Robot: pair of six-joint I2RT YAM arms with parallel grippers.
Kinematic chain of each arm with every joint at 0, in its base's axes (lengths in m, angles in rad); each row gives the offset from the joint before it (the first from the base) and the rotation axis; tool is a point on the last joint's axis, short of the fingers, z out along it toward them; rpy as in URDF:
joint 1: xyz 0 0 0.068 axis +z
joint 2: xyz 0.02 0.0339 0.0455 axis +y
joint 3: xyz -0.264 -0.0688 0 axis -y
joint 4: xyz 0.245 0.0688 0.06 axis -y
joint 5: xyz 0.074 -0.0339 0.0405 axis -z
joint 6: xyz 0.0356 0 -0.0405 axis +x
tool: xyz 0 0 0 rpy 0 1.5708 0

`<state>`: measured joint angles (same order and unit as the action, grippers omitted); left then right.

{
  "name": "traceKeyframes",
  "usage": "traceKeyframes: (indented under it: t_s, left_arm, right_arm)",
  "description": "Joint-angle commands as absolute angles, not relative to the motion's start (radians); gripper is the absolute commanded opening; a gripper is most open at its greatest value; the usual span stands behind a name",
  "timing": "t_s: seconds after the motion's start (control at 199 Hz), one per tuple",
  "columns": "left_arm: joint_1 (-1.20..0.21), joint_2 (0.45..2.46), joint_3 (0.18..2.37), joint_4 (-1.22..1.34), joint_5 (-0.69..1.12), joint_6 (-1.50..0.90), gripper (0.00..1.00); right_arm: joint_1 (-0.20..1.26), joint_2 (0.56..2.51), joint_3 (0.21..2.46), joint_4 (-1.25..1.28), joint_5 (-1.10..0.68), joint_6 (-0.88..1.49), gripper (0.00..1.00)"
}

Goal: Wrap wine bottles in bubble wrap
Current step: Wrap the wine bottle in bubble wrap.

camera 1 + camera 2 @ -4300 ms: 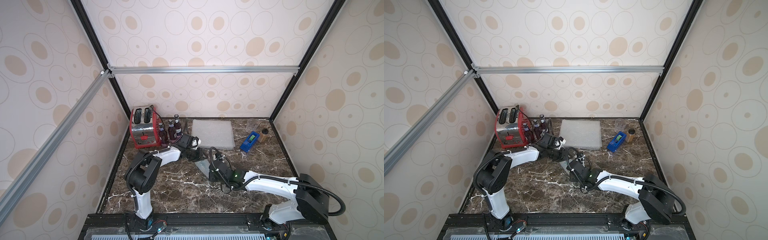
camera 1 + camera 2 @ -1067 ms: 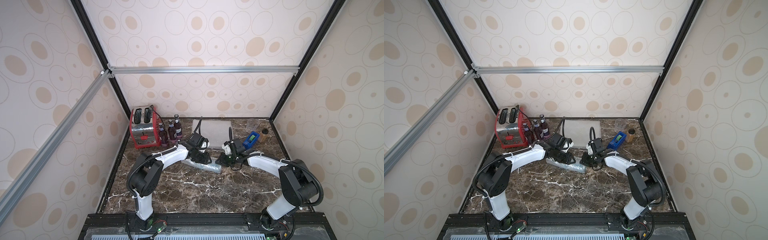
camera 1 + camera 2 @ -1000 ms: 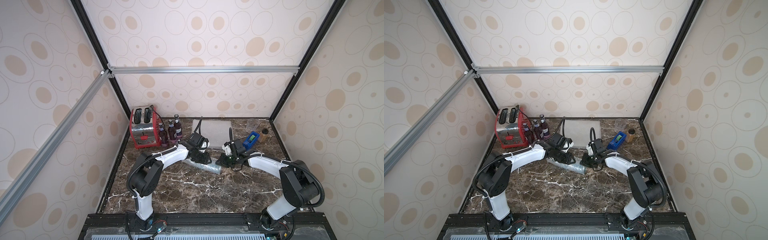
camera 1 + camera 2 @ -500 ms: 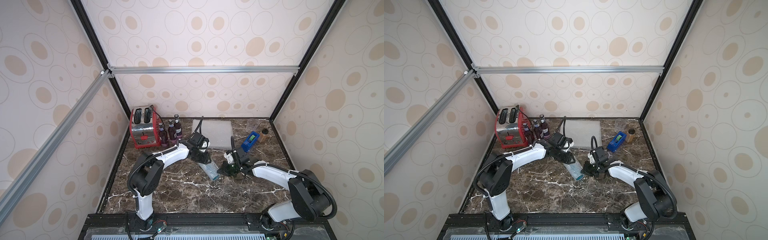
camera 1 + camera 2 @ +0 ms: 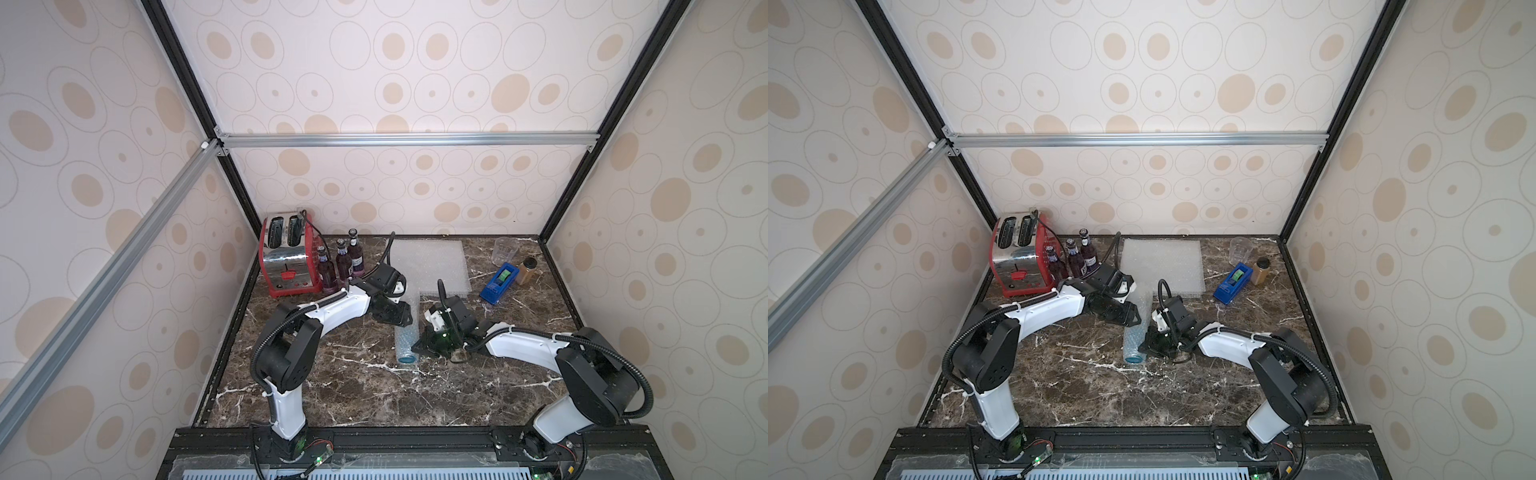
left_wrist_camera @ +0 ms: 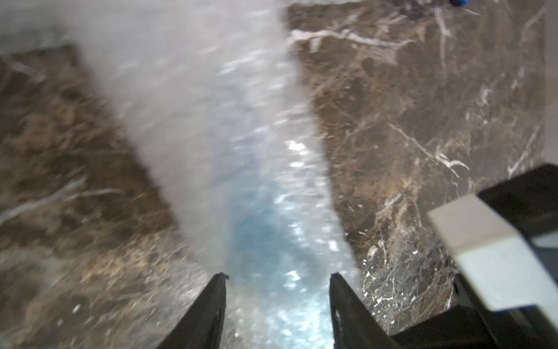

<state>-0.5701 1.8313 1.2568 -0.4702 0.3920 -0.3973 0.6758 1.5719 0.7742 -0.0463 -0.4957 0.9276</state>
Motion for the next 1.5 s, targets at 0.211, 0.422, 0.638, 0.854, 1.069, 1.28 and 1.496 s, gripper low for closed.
traceKeyframes:
  t_s: [0.211,0.422,0.638,0.854,1.069,1.28,1.496]
  left_arm:
    - [-0.525,1.762,1.15,-0.397,0.409,-0.53,0.77]
    - [-0.521,1.831,1.209,-0.32,0.56,-0.564,0.88]
    - [-0.524,1.943,1.289,-0.397,0.534,-0.545,0.9]
    - [-0.528,1.939,1.25,-0.397,0.546,-0.536,0.8]
    - [-0.528,1.813,1.251,-0.411,0.568,-0.516,0.85]
    - [-0.562,1.754,1.22,-0.415,0.572,-0.476,0.86]
    - [-0.598,1.842,1.255,-0.461,0.526,-0.433,0.85]
  right_arm:
    - [0.726,1.632,0.702,-0.12,-0.432,0.993,0.05]
    - [0.73,1.618,0.689,-0.115,-0.422,0.998,0.05]
    - [0.729,1.625,0.705,-0.13,-0.421,0.983,0.06]
    - [0.729,1.64,0.726,-0.124,-0.42,0.982,0.06]
    - [0.729,1.651,0.76,-0.127,-0.422,0.976,0.06]
    - [0.729,1.653,0.779,-0.13,-0.419,0.973,0.06]
    - [0.73,1.652,0.786,-0.132,-0.416,0.974,0.06]
